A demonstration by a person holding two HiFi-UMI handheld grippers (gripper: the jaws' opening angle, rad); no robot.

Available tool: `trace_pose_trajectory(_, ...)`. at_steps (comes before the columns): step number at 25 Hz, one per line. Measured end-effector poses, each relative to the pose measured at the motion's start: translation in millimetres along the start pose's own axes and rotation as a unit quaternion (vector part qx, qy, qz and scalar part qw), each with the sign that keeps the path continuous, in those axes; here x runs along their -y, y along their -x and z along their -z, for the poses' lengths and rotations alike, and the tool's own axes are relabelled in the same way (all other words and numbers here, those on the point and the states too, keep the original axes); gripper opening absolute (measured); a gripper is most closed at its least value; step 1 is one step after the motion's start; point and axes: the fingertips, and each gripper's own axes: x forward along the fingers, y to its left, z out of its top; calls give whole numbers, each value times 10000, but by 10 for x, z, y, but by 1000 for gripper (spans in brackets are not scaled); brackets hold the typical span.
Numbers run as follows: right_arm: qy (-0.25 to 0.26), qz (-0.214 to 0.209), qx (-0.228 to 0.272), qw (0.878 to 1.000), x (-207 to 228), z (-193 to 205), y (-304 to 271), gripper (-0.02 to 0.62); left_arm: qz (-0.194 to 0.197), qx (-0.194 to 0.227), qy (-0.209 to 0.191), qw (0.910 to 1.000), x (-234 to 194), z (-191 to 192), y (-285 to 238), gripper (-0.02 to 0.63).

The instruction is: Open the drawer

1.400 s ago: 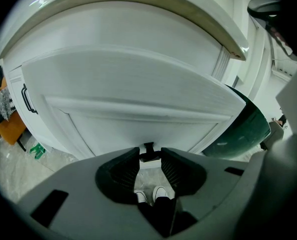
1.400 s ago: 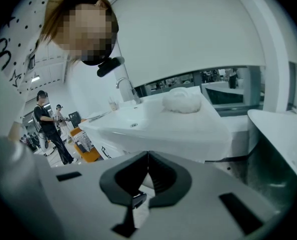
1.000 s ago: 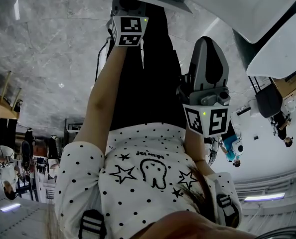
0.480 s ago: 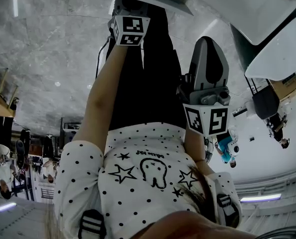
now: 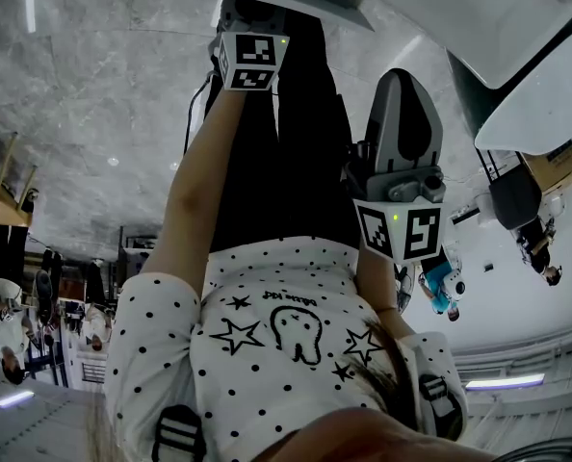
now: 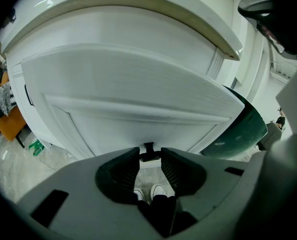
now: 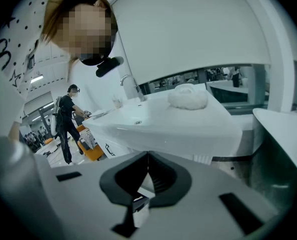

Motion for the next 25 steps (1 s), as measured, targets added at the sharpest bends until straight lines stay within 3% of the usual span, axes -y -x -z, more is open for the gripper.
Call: trace_pose_trajectory(25,-34,25,-12,10000,12,1,-20,14,19,-64,85,9999,23,37,12,140)
